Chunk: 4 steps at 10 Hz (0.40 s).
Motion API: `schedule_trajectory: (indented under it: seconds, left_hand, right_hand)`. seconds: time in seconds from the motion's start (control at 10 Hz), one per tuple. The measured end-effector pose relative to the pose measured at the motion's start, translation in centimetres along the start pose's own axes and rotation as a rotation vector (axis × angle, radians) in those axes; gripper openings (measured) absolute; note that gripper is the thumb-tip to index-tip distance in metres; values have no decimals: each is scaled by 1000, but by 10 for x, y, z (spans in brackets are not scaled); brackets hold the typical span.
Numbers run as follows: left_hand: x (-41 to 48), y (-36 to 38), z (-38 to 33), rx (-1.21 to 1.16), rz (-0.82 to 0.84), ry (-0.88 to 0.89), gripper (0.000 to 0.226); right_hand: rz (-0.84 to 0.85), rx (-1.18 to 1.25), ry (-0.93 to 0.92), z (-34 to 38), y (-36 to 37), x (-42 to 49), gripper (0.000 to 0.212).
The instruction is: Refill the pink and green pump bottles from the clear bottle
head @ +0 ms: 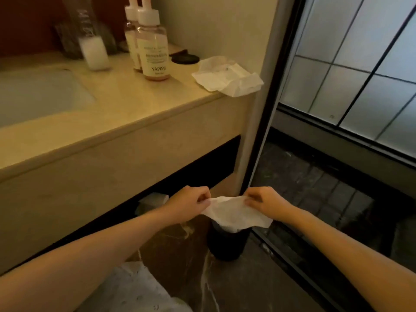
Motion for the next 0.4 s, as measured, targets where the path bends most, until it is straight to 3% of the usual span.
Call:
schedule_trajectory:
  seconds: [0.1,0.2,0.3,0.4]
  left_hand:
    - [19,25,4,-80,24,-29,12]
    - [52,30,15,-240,26,-131,15]
    - [84,28,37,-396,85,-342,46]
    - [107,21,53,-525,35,-447,64]
  right_hand:
    - [108,105,40,-24,10,-2,14]
    - [94,159,86,-45,1,15,12]
    - [88,205,231,-64,-2,43,29]
    - [73,193,331,-74,-1,63,64]
Point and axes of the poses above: each hand's wrist, its own x-axis towards the middle knuckle, its own y-axis out of the palm, z = x × y, the point moved 4 cm from there along x, towards the middle knuckle, and after that the axes turned 14 degrees about z, right-handed, at the moved point
